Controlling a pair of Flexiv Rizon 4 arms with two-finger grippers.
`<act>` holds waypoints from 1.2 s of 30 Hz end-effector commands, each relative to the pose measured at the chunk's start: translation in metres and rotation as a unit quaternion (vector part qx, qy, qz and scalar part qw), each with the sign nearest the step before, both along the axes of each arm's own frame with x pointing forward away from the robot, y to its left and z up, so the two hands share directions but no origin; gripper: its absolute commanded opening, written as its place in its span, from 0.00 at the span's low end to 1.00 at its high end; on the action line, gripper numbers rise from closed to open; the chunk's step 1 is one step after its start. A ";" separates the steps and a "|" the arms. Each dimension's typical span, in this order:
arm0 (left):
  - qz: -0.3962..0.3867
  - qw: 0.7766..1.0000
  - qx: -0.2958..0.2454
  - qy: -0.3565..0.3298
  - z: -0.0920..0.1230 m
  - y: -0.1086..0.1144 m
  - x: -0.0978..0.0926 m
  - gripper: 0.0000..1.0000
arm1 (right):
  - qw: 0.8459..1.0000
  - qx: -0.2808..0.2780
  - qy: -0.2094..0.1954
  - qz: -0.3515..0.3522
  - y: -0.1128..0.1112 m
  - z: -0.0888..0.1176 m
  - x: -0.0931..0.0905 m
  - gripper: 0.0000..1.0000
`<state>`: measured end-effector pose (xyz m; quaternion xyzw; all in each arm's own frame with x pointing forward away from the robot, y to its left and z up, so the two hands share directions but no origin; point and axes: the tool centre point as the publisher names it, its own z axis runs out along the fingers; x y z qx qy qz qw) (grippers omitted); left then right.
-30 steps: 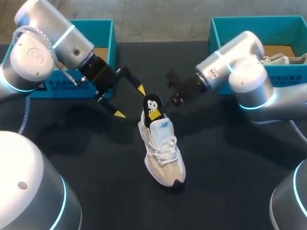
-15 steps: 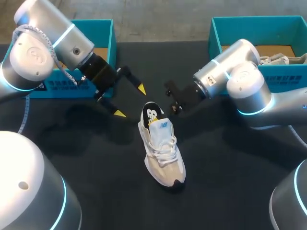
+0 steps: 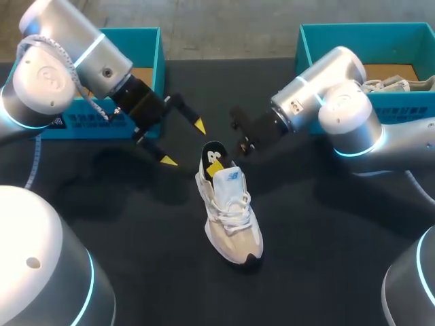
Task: Take the shoe out of the shoebox, open the shoe tongue, remove and reinsert the insole, then place the shoe into the shoebox
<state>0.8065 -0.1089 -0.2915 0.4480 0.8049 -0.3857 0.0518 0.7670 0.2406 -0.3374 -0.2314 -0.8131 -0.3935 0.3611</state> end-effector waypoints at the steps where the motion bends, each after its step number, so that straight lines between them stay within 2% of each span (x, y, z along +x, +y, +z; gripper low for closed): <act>1: 0.002 1.000 -0.002 0.000 -0.001 0.004 -0.001 1.00 | 1.000 -0.003 0.004 0.004 0.002 -0.001 0.002 0.31; 4: 0.006 1.000 -0.002 0.001 -0.002 0.006 -0.001 1.00 | 1.000 -0.003 0.008 0.005 0.002 -0.001 0.002 0.22; 7: 0.008 1.000 -0.002 0.002 -0.003 0.008 -0.001 1.00 | 1.000 -0.006 0.013 0.009 0.004 0.000 0.005 0.03; 8: 0.008 1.000 -0.002 0.002 -0.003 0.008 -0.001 1.00 | 1.000 -0.006 0.014 0.011 0.005 0.000 0.007 0.00; 15: 0.006 1.000 -0.003 0.003 -0.003 0.006 -0.001 1.00 | 0.999 -0.022 0.033 0.033 0.007 -0.007 0.014 0.00; 24: 0.006 1.000 -0.004 0.001 -0.003 0.006 0.000 1.00 | 0.995 -0.049 0.064 0.052 0.008 -0.018 0.003 0.00; 36: 0.005 1.000 -0.006 0.001 -0.002 0.006 0.001 1.00 | 0.993 -0.069 0.075 0.055 0.005 -0.021 -0.007 0.00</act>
